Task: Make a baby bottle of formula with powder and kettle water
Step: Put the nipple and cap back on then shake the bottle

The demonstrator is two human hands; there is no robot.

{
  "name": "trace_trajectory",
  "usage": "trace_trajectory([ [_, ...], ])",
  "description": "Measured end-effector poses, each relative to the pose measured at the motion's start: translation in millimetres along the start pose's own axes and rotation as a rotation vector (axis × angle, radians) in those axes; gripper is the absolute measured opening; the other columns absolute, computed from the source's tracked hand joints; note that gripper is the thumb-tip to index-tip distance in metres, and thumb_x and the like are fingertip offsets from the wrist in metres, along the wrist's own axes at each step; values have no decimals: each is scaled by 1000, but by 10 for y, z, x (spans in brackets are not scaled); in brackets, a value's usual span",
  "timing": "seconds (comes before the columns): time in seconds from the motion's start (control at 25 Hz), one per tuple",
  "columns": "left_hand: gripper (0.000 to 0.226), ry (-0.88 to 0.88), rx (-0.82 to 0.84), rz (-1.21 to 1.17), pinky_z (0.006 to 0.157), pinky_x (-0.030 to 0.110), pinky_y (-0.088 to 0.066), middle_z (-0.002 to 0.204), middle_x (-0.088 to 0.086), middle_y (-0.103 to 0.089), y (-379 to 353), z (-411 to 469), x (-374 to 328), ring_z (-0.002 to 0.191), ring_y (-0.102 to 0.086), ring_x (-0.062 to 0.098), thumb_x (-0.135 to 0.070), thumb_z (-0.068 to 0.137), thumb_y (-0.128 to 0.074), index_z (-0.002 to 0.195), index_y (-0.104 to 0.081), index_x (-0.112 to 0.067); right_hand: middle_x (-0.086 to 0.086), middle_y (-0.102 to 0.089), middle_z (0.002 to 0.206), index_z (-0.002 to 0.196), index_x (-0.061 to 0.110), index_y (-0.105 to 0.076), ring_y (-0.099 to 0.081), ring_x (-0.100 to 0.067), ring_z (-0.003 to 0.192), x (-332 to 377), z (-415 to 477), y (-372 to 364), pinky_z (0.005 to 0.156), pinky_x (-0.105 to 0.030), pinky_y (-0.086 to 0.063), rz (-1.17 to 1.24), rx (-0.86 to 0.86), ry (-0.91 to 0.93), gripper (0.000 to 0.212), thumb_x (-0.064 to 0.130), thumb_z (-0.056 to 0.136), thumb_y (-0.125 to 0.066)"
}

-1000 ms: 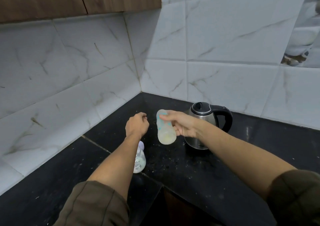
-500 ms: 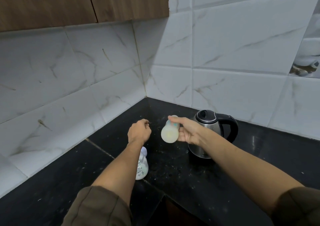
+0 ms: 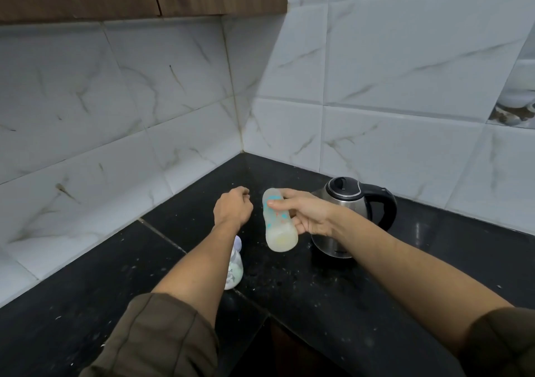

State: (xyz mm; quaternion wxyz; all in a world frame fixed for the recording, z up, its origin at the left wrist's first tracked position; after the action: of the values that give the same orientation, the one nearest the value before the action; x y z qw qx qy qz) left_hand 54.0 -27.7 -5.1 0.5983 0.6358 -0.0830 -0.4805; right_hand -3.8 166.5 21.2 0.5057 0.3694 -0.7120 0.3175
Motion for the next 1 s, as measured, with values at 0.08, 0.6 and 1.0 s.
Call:
trace_trajectory([
  [0.08,36,-3,1,2,92,37,-51,126,1,-73,-4,9,19,116,-66,28,-22,104,-48,135,-67,-25,-16,-77,110,135,14,-61,-79,-27,82,29,65,105,59,-35,-63,149,-158,13,51,31,90,-79],
  [0.6,35,-5,20,6,91,39,-56,121,0,-74,-28,55,121,109,-68,25,-21,105,-48,132,-68,-24,-22,-62,140,156,32,-36,-68,-34,116,383,-13,123,93,-52,-59,358,-8,411,73,13,95,-71],
  [1.0,36,0,-1,5,90,36,-51,124,-1,-73,-11,92,105,112,-67,24,-20,105,-48,135,-67,-23,-22,-66,134,156,36,-37,-66,-36,122,388,-119,38,103,-57,-53,-35,118,434,84,6,87,-73],
])
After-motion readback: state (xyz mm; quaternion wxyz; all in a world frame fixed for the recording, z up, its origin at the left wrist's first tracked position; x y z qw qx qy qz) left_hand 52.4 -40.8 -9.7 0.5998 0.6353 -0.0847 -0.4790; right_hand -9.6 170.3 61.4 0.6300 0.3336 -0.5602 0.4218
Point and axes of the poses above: each hand's wrist, its own z-axis towards the middle knuckle, its own y-axis out of the back of the hand, x = y × z, the point moved 4 cm from there along z, towards the middle knuckle
